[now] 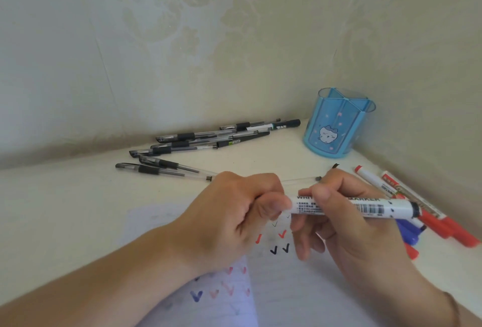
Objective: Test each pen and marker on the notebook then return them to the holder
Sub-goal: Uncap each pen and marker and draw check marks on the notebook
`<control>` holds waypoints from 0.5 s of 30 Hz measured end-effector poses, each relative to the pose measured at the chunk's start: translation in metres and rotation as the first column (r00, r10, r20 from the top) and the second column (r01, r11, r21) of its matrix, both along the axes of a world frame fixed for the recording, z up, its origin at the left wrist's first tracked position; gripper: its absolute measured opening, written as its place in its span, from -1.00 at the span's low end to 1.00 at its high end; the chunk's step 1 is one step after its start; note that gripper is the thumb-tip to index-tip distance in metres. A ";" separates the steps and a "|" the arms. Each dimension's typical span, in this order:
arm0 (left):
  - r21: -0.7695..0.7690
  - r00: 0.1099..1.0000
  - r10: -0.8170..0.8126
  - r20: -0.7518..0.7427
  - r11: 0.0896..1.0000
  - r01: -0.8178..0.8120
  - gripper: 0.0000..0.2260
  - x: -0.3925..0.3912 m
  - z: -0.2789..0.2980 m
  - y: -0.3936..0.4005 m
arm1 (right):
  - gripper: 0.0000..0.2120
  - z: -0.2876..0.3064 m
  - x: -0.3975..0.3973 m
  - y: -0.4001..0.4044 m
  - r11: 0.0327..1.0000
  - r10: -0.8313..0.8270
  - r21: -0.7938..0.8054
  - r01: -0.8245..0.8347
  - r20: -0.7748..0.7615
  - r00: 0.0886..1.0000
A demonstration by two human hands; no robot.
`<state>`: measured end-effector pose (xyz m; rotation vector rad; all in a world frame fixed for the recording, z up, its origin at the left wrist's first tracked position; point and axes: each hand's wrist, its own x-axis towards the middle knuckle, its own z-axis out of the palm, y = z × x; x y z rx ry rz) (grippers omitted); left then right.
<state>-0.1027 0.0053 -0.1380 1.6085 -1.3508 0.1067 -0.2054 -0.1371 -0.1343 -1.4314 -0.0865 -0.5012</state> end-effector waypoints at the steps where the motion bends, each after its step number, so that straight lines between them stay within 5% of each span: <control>1: -0.040 0.999 -0.011 -0.050 0.999 0.009 -0.49 -0.003 -0.001 -0.001 | -0.53 -0.001 0.000 0.005 1.000 -0.027 0.012 0.026 0.039 0.999; 8: -0.143 0.970 -0.009 -0.243 0.989 -0.027 -0.39 -0.011 0.001 -0.003 | -0.65 0.003 0.001 0.021 0.982 -0.125 -0.118 0.150 0.203 0.971; 15: -0.029 0.987 0.086 -0.135 0.995 -0.091 -0.41 0.008 0.004 0.002 | -0.79 0.020 0.001 -0.005 0.901 -0.143 -0.387 0.198 0.165 0.976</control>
